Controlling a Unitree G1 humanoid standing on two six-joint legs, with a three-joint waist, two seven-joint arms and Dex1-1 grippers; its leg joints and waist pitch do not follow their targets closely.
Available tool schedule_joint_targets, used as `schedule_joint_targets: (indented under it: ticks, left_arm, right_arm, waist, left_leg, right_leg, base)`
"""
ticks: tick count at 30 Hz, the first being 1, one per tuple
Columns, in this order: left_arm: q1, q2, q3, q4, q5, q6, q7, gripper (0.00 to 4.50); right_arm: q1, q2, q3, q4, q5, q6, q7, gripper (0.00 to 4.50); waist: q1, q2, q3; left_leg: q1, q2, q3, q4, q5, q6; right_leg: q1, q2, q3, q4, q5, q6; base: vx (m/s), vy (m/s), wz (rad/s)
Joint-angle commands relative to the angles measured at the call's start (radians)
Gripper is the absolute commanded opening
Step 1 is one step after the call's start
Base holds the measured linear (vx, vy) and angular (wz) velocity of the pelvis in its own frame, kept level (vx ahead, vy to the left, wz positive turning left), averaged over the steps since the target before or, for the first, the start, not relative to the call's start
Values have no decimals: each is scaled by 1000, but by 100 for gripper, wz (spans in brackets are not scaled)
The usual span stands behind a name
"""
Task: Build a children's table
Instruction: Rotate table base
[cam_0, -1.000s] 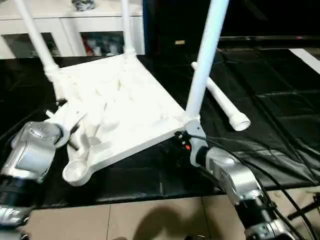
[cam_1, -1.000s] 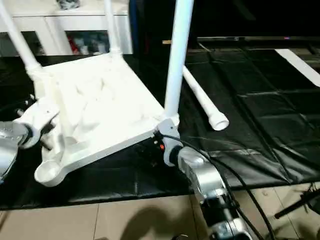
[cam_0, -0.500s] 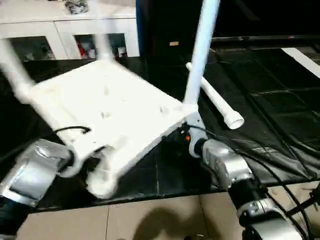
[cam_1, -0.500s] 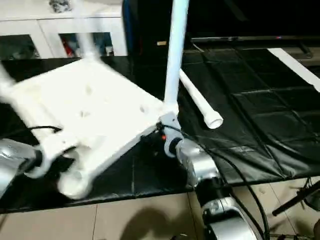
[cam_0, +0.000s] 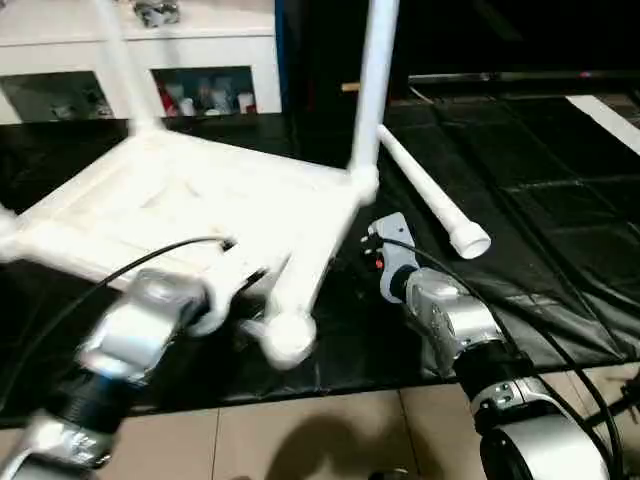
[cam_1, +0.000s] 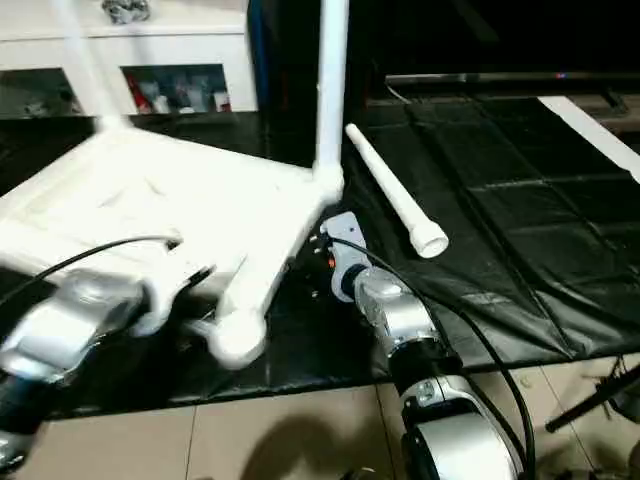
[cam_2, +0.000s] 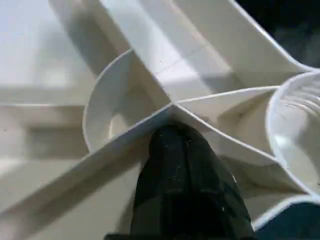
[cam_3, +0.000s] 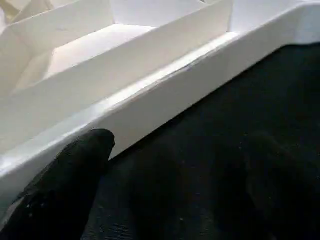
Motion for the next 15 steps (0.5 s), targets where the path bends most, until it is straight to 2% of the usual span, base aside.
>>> schedule_joint_targets:
  ticks: [1, 2, 4, 5, 7, 8, 10, 11, 12, 13, 14, 15]
  left_arm:
    - [-67, -68, 13, 88, 13, -98, 103, 8]
    - [-82, -76, 19, 127, 27, -123, 141, 8]
    - [-90, -78, 21, 145, 34, -135, 158, 8]
    - [-108, -84, 33, 186, 45, -168, 205, 8]
    - [-118, -87, 42, 209, 50, -192, 233, 8]
    - [-130, -92, 53, 240, 54, -222, 263, 8]
    - [-131, -93, 56, 242, 53, -224, 266, 8]
    - [-133, -100, 97, 244, 38, -252, 297, 8]
    - [-133, -100, 97, 244, 38, -252, 297, 8]
    - [-121, -106, 133, 217, 14, -277, 303, 8]
    - [-120, -106, 135, 214, 13, -278, 303, 8]
    - [-96, -118, 180, 168, -20, -306, 308, 8]
  right_arm:
    - [-31, 46, 26, 5, 11, -21, 14, 450]
    - [-32, 46, 20, 7, 10, -26, 5, 450]
    - [-33, 45, 18, 9, 10, -28, 1, 450]
    - [-29, 41, 8, -3, 16, -29, -7, 450]
    - [-23, 37, 0, -15, 20, -27, -15, 450]
    - [-18, 33, -10, -26, 25, -27, -24, 450]
    - [-15, 32, -13, -33, 26, -26, -26, 450]
    - [36, 15, -39, -130, 41, -10, -45, 450]
    - [36, 15, -39, -130, 41, -10, -45, 450]
    - [84, 6, -51, -219, 51, 2, -50, 450]
    - [87, 6, -51, -224, 51, 0, -50, 450]
    - [139, -4, -59, -318, 51, -20, -59, 450]
  waist:
    - [1, 6, -79]
    - [2, 5, -77]
    - [4, 5, -80]
    - [0, 5, -77]
    - [3, 3, -81]
    - [4, 5, -82]
    - [5, 5, -83]
    - [5, 7, -81]
    - [7, 9, -83]
    - [7, 7, -86]
    - [11, 10, -88]
    - [15, 6, -88]
  left_leg:
    - [1, 1, 3, -61, -232, 26]
    - [-2, -1, 3, -62, -236, 30]
    - [1, 2, 1, -63, -244, 28]
    - [-10, 1, -3, -66, -240, 27]
    - [-3, 2, 0, -61, -232, 30]
    - [-8, 5, -2, -62, -212, 32]
    - [-6, 5, 0, -61, -204, 36]
    - [-8, 5, 1, -61, -201, 38]
    - [-5, 6, 1, -60, -196, 37]
    - [-7, 6, 0, -59, -179, 42]
    - [-7, 7, 1, -58, -154, 50]
    - [-11, 10, -1, -58, -143, 56]
  right_leg:
    - [61, -38, 41, -71, -299, -198]
    - [61, -36, 39, -75, -306, -192]
    - [62, -38, 38, -73, -314, -188]
    - [70, -40, 35, -72, -338, -174]
    - [63, -42, 37, -78, -345, -170]
    - [65, -42, 37, -71, -312, -180]
    - [63, -41, 37, -69, -285, -191]
    - [64, -39, 36, -69, -271, -194]
    - [65, -39, 37, -68, -258, -194]
    - [67, -40, 38, -61, -223, -199]
    - [67, -39, 40, -60, -170, -206]
    - [72, -41, 39, -55, -140, -215]
  base:
    - [0, 0, 0]
    - [0, 0, 0]
    - [0, 0, 0]
    - [0, 0, 0]
    - [0, 0, 0]
    - [0, 0, 0]
    - [0, 0, 0]
    - [0, 0, 0]
    - [0, 0, 0]
    - [0, 0, 0]
    - [0, 0, 0]
    - [0, 0, 0]
